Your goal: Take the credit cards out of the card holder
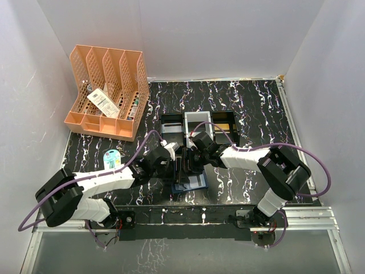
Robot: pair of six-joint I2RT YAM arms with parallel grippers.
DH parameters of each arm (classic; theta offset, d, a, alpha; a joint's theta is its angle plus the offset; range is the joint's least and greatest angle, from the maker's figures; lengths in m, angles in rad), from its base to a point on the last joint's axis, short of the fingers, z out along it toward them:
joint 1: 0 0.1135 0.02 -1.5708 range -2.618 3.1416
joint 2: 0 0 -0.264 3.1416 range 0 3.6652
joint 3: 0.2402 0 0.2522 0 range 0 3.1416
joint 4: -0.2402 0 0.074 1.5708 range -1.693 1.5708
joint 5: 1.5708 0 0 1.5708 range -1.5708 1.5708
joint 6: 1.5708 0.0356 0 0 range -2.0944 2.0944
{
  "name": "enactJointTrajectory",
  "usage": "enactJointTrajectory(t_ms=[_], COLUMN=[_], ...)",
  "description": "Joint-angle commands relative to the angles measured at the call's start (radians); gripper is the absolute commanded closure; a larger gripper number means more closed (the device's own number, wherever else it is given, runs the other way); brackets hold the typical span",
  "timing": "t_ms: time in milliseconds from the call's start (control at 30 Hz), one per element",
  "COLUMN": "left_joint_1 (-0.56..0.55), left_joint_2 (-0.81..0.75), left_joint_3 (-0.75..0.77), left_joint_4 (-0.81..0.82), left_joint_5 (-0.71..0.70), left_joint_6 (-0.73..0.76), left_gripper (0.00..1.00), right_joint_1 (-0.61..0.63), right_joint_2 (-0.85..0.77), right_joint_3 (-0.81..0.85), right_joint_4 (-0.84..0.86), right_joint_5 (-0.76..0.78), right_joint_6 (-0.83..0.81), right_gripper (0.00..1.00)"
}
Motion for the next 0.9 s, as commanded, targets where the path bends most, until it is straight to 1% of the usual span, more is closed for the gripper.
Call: enactJointTrajectory(t_ms=[0,67,133,467,533,667,733,867], left_joint_1=[-0.006,-0.008,-0.009,-0.011,-0.011,-0.011,-0.011,-0.016], left_joint_2=[0.038,0.048,0.053,0.077,0.104,0.137,0.158,0.178], left_joint_3=[0.014,0.023,0.027,0.047,0.059,0.088,0.106,0.138], left_joint_4=[-0.074,-0.074,-0.070,-0.001,0.011,0.039,0.048,0.058], left_joint_5=[-0.066,-0.064,-0.065,-0.029,-0.015,0.027,0.054,0.064], left_joint_6=[0.032,0.038,0.041,0.055,0.061,0.083,0.093,0.103], left_gripper=[0.57,0.57,0.57,0.57,0.57,0.56,0.56,0.56], right_joint_1=[0.013,0.013,0.013,0.012,0.013,0.009,0.002,-0.030], right_joint_2=[-0.019,-0.037,-0.052,-0.113,-0.123,-0.154,-0.175,-0.244], right_joint_3=[-0.015,-0.008,0.003,0.019,0.031,0.050,0.053,0.040], right_joint_4=[-0.019,-0.030,-0.048,-0.076,-0.091,-0.149,-0.177,-0.231], right_joint_5=[0.018,0.026,0.036,0.052,0.067,0.132,0.173,0.267], right_joint_6=[0.011,0.010,0.011,0.011,0.011,0.010,0.038,0.062], right_gripper=[0.50,0.45,0.42,0.36,0.36,0.33,0.32,0.30])
